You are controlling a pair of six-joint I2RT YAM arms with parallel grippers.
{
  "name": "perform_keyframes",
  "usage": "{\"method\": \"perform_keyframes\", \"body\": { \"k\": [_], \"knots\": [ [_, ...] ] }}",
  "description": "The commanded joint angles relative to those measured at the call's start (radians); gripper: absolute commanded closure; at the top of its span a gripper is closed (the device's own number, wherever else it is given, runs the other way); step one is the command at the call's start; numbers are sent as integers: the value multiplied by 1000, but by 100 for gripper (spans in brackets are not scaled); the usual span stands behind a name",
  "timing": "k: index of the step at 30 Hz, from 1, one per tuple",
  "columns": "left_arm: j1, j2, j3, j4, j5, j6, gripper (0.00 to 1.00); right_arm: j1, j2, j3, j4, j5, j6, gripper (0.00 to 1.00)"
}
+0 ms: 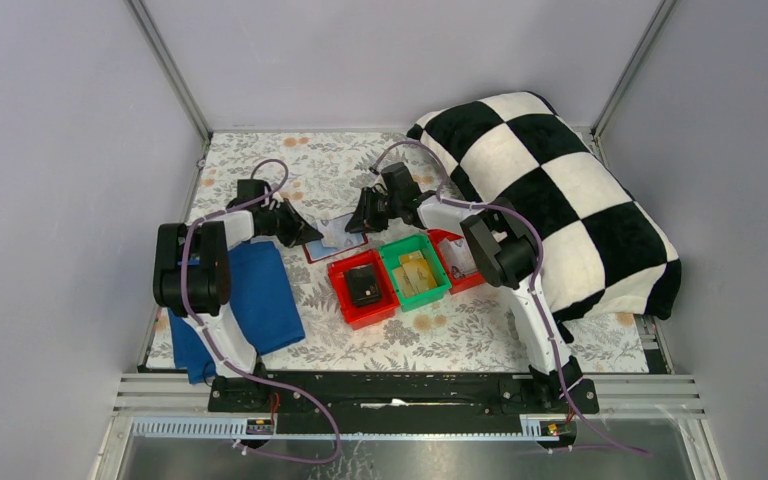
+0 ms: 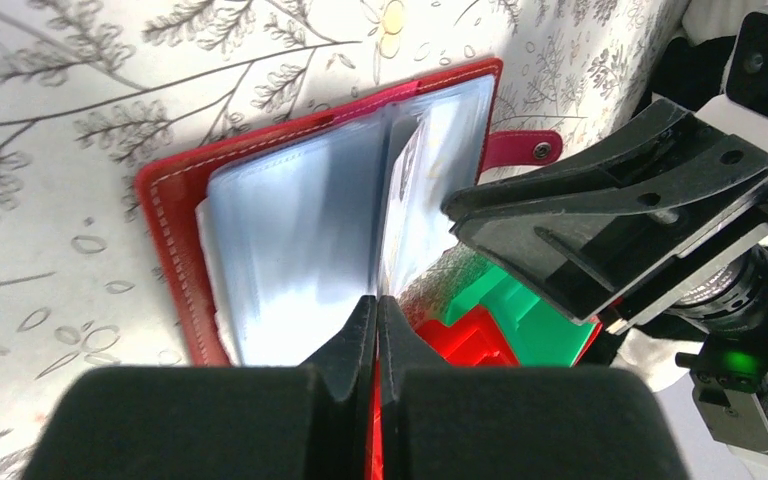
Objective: Take the credit cards out of the card holder
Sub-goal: Remove the credit card from the card holder.
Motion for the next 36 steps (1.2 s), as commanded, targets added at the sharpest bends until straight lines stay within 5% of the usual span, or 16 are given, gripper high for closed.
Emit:
{"method": "perform_keyframes", "body": {
  "k": [1,22,36],
  "knots": [
    [34,-60,23,-66,-26,61,100,-8,-35,-27,-28,-2,-13,72],
    [48,-84,-1,-76,-5,91,100,4,-77,-9,80,-59,38,70],
    [48,-48,5,-72,39,114,100,72,60,152,-48,-51,18,67]
  ]
}}
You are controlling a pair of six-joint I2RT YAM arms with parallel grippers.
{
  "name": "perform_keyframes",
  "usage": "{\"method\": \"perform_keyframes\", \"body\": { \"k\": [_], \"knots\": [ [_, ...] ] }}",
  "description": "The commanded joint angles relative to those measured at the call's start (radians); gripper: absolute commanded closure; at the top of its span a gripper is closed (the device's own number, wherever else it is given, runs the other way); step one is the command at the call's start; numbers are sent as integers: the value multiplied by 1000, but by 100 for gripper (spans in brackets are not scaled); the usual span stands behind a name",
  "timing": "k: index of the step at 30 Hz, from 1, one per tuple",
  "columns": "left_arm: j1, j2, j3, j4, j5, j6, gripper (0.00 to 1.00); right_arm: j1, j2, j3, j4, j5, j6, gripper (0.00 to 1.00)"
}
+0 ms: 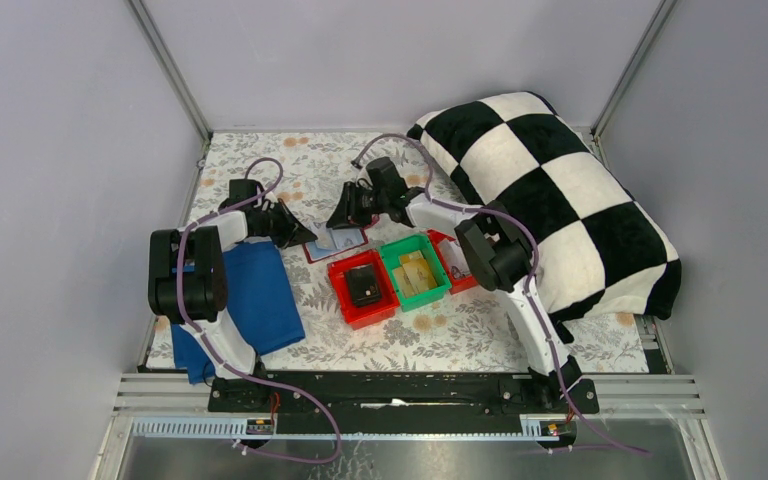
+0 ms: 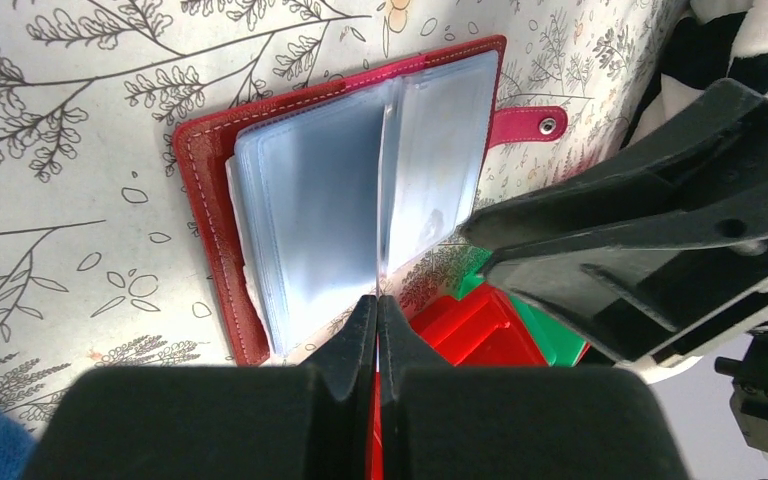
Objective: Take the credit cards out of the card holder
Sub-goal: Remove the credit card from the card holder.
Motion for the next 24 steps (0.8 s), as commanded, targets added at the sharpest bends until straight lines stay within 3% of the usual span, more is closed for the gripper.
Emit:
{"method": "perform_keyframes", "body": {
  "k": [1,11,19,24],
  "knots": [
    [4,9,9,15,30,25,100,25,61,58,-67,-1,-14,67],
    [5,5,13,13,33,23,100,29,98,61,-96,18,-25,69],
    [-3,43,30,16,43,14,82,29,92,48,-85,19,-21,69],
    [-27,61,50,15,32,12,85,29,89,44,-81,16,-18,69]
  ]
}}
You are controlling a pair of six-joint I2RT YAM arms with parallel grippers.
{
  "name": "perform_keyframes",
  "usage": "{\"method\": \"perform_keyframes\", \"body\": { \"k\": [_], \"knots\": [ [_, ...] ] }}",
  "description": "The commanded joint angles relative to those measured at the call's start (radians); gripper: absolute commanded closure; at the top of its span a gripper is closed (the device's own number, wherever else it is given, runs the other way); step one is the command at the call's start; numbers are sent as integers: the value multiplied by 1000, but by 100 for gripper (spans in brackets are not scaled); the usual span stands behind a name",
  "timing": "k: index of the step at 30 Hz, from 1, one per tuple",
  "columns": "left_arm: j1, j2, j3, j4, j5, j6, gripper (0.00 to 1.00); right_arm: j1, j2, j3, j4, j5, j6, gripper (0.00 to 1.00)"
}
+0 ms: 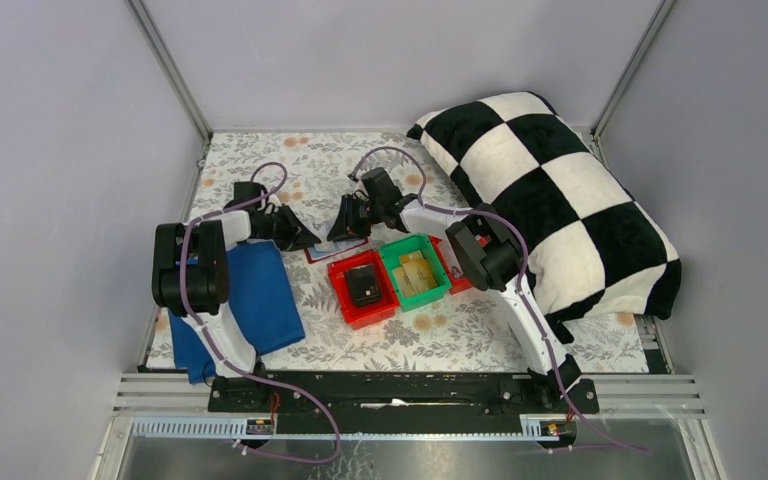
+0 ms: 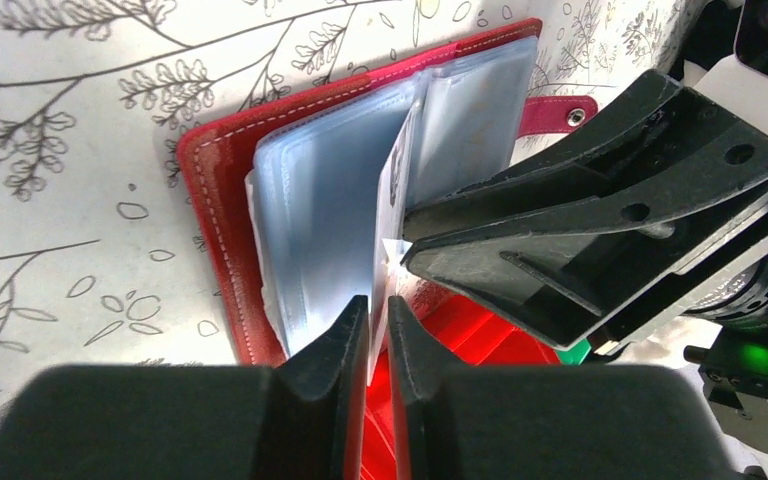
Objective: Take the credit cards out of the card holder
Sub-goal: Remove the credit card from the card holder, then place the credit card in the storage box.
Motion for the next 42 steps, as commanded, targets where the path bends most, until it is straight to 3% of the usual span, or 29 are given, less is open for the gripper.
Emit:
{"method": "perform_keyframes", "body": {
  "k": [1,2,3,6,11,15,18,21,24,27,34,42],
  "knots": [
    [-22,17,53,16,10,2,89,4,3,2,-20,15,-14,69],
    [-24,22,58,16,13,2,98,4,-2,0,-17,10,-12,69],
    [-24,21,61,16,17,-1,100,4,-9,-4,-12,0,-5,69],
    [-23,-5,67,6,18,2,100,4,-57,-14,2,-27,6,67],
    [-18,-92,120,-100,10,61,100,-22,-187,-45,-13,-21,8,50],
    [-9,-214,139,-162,118,120,100,-92,-353,-234,141,-89,96,38],
    [-9,-313,136,-176,203,132,100,-133,-463,-335,221,-163,114,36],
    [-9,-402,105,-95,308,73,100,-160,-555,-417,329,-257,163,36],
    [-15,-474,40,154,423,-98,100,-164,-630,-490,446,-280,218,36],
    [-30,-526,7,343,449,-237,100,-165,-675,-537,586,-295,287,35],
    [-68,-528,29,384,464,-292,100,-161,-647,-558,860,-345,432,35],
    [-103,-537,10,396,463,-300,100,-125,-581,-474,874,-388,462,38]
  ]
}}
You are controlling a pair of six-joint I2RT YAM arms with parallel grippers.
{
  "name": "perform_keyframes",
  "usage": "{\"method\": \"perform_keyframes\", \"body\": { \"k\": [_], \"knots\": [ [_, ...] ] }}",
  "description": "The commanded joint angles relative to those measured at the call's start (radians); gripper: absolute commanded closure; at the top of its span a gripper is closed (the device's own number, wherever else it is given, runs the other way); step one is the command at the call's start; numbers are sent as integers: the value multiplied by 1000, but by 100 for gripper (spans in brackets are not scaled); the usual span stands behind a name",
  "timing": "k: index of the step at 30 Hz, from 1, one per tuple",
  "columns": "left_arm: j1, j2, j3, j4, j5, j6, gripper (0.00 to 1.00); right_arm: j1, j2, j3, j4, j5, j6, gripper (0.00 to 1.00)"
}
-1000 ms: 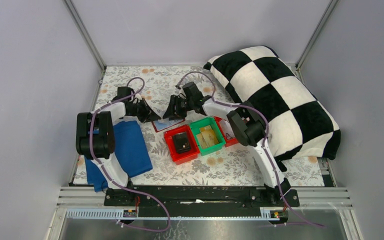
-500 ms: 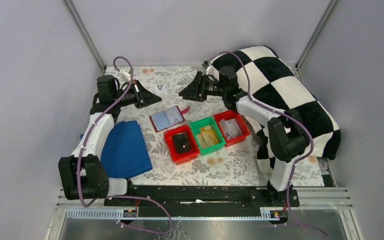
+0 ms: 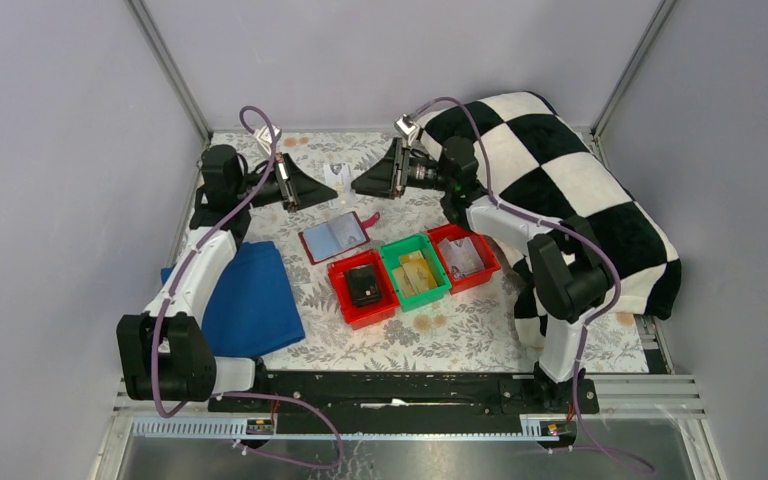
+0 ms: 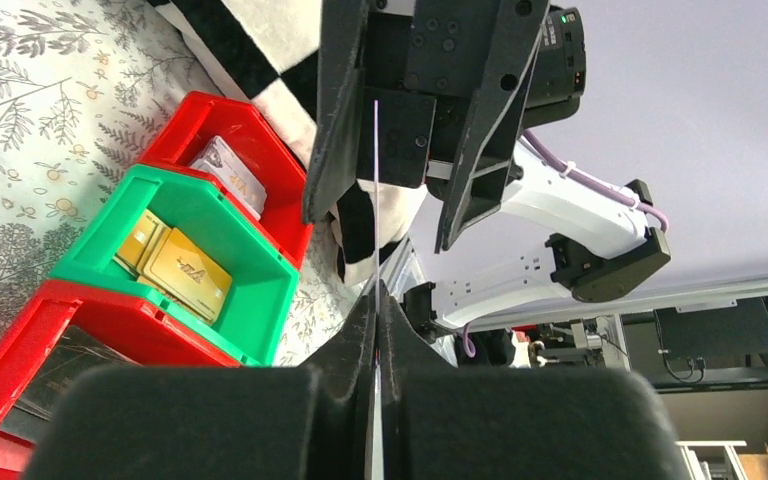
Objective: Take the credit cards out of the card holder
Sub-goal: Place the credit card in the storage box.
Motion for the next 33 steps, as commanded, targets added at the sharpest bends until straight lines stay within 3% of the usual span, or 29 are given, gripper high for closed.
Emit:
{"method": "perform_keyframes", "body": {
  "k": [1,4,9,12,14,15,18,19,22,25,29,33],
  "knots": [
    [-14,-27,-14,68,21,-14,100,41,39,81,84,-67,40,40],
    [-20,-31,-20,68,16,-15,100,58,49,96,78,-70,36,48],
    [-24,-31,-37,68,21,-11,100,60,48,92,119,-60,67,76],
    [-27,-26,-44,68,30,-11,100,59,34,83,103,-54,60,99],
    [-29,-29,-44,61,27,-7,99,59,13,73,63,-47,30,100],
    [-29,-31,-38,39,20,5,89,56,-2,67,22,-44,-1,100],
    [-29,-24,54,-259,-27,216,36,24,-81,50,-226,-35,-179,100],
    [-29,-17,108,-406,-61,319,28,-4,-120,33,-334,-13,-261,100],
    [-28,-11,200,-677,-209,506,22,-64,-219,57,-864,145,-645,100],
    [-28,-32,202,-735,-321,523,21,-87,-284,97,-1283,431,-947,100],
    [-28,-85,159,-715,-405,488,21,-94,-424,-31,-1360,795,-1022,100],
    [-29,-136,118,-684,-427,481,20,-117,-478,-123,-1378,902,-1031,100]
  ]
}}
